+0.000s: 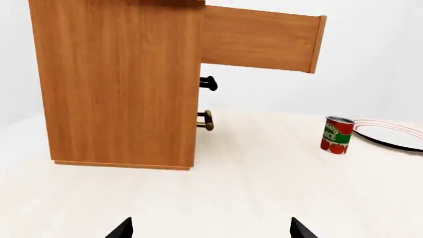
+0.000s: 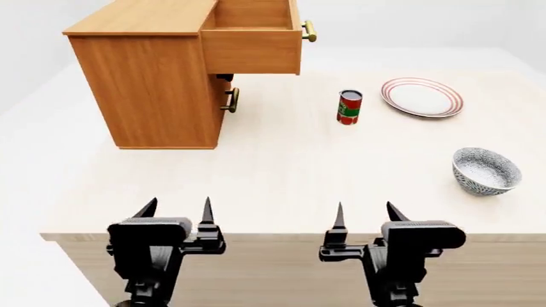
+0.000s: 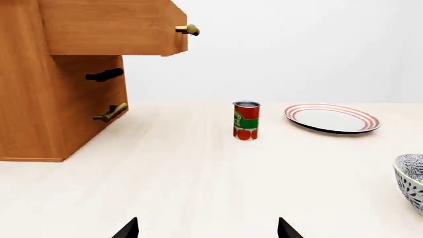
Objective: Put the bowl in the top drawer of the cabinet.
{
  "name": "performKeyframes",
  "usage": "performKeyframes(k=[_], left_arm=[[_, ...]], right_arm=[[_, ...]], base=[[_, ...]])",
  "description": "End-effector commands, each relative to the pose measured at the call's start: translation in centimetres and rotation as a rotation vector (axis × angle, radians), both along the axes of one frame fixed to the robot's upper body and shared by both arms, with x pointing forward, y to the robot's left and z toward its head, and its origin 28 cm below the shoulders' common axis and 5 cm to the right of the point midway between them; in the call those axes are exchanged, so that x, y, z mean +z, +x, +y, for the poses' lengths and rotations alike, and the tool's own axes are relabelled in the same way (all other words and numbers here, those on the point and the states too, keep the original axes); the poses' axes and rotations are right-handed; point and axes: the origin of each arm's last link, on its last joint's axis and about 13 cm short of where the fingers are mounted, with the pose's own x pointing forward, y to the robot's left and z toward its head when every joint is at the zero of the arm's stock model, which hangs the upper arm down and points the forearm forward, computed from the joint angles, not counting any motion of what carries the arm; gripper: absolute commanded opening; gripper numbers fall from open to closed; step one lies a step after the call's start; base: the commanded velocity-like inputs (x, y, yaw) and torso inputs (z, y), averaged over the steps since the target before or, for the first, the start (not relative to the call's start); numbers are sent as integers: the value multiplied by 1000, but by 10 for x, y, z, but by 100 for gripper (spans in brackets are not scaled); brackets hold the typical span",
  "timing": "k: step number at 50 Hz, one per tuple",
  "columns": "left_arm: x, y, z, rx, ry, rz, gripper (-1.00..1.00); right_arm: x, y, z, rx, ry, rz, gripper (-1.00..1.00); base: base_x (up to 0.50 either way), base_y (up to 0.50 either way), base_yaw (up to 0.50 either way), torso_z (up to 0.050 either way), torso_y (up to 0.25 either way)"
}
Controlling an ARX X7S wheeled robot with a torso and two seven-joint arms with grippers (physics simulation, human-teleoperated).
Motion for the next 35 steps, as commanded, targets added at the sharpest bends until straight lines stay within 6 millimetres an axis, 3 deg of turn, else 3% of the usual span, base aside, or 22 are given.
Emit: performKeyframes(k=[1, 10, 13, 16, 21, 30, 35], left_arm=[[64, -8, 8, -77, -11, -81, 100], [123, -14, 21, -122, -26, -175, 100], [141, -16, 24, -153, -13, -185, 100], [157, -17, 28, -171, 11, -199, 100], [178, -20, 35, -178, 70, -194, 100], [217, -33, 48, -191, 70, -229, 100], [236, -44, 53, -195, 76, -244, 100]], right_arm=[[65, -4, -8, 24, -19, -60, 100], [127, -12, -23, 32, -88, -123, 100], [140, -10, -25, 32, -114, -140, 100], [169, -2, -26, 37, -141, -172, 100], [198, 4, -28, 38, -140, -195, 100], [237, 6, -42, 34, -146, -228, 100], [248, 8, -47, 39, -152, -234, 100]], base=[[0, 0, 0, 0, 0], [0, 0, 0, 0, 0], [0, 0, 0, 0, 0], [0, 0, 0, 0, 0], [0, 0, 0, 0, 0], [2, 0, 0, 0, 0], [120, 0, 0, 0, 0]])
